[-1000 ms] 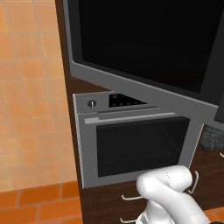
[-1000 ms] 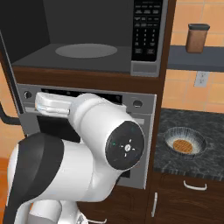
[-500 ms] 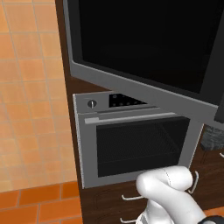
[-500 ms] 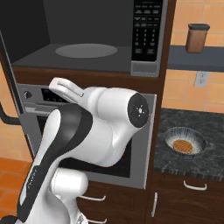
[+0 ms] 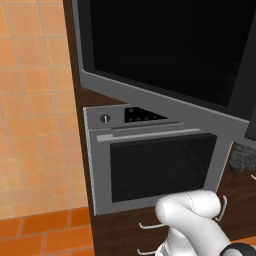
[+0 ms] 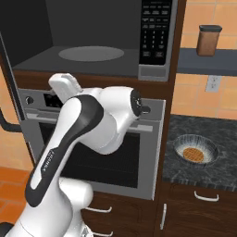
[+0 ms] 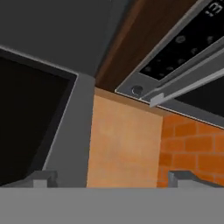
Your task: Open the microwave, place the bowl with waffle inside the microwave, then close the microwave door and turn it on.
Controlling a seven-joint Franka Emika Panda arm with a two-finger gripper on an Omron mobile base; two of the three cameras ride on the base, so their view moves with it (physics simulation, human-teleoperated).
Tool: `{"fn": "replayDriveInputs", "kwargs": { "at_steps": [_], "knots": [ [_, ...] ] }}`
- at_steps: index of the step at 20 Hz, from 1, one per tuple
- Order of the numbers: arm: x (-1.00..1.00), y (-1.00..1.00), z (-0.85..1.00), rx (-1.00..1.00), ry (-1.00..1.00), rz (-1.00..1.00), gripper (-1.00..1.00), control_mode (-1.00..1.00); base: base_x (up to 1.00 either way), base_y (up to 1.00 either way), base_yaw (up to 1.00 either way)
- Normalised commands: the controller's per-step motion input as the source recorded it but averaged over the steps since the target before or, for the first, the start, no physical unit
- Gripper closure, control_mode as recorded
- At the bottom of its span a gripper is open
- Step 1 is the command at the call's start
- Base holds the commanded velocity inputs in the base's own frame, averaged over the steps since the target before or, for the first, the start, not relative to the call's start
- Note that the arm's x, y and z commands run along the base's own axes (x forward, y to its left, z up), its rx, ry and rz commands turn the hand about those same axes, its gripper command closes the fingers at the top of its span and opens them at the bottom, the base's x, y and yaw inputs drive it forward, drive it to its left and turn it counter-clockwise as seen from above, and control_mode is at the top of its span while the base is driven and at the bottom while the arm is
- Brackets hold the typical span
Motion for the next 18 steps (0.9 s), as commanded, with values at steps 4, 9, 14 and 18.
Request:
{"fn": "replayDriveInputs", "kwargs": {
  "at_steps": [4, 9, 14, 18],
  "knots": [
    [-0.08, 0.83, 0.0, 0.21, 0.19, 0.27, -1.0, -1.0, 0.0, 0.0, 0.0],
    [-0.27, 0.99, 0.0, 0.21, 0.12, 0.23, -1.0, -1.0, 0.0, 0.0, 0.0],
    [-0.28, 0.97, 0.0, 0.2, 0.08, 0.2, -1.0, -1.0, 0.0, 0.0, 0.0],
    [-0.27, 1.0, 0.0, 0.1, 0.0, 0.06, -1.0, -1.0, 0.0, 0.0, 0.0]
  ]
}}
